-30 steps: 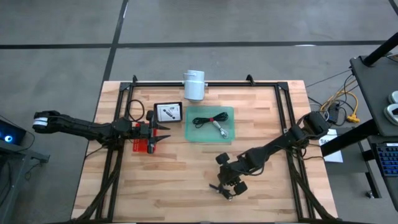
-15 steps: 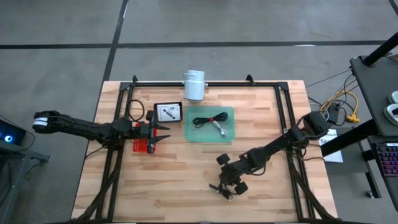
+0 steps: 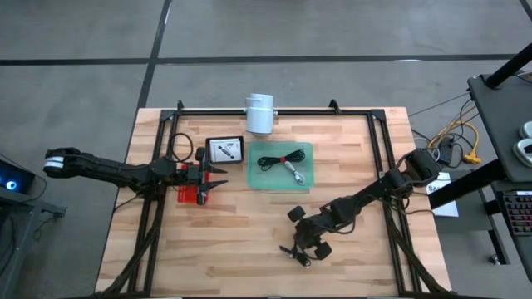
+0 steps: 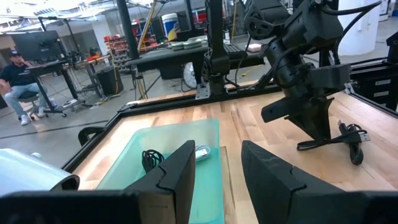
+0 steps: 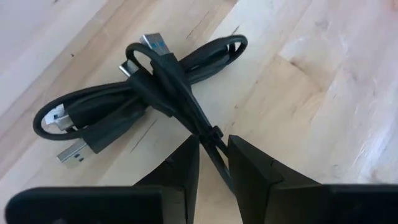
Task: Pick and place items into bin
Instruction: Put the top black charger cable into the green bin
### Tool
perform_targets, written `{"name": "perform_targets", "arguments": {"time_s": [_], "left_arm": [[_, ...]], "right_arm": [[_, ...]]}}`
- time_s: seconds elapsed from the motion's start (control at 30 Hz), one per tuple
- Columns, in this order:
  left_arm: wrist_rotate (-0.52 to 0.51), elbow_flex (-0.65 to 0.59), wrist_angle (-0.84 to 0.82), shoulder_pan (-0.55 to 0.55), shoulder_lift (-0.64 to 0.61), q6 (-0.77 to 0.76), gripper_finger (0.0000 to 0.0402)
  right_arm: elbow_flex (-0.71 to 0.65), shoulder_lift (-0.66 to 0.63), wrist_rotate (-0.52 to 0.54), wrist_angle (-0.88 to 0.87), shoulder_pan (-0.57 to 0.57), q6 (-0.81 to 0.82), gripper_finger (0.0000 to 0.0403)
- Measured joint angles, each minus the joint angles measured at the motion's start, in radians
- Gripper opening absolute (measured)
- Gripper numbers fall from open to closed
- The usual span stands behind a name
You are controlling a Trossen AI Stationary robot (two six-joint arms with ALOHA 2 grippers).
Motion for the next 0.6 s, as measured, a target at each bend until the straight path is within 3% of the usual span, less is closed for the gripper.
{"name": "perform_targets", "arguments": {"time_s": [0.6], "left_arm": [[0.000, 0.000, 0.000, 0.000, 0.000, 0.000, 0.0115]], "right_arm": [[0.000, 0.037, -0.034, 0.018, -0.020, -0.033, 0.0067]]}}
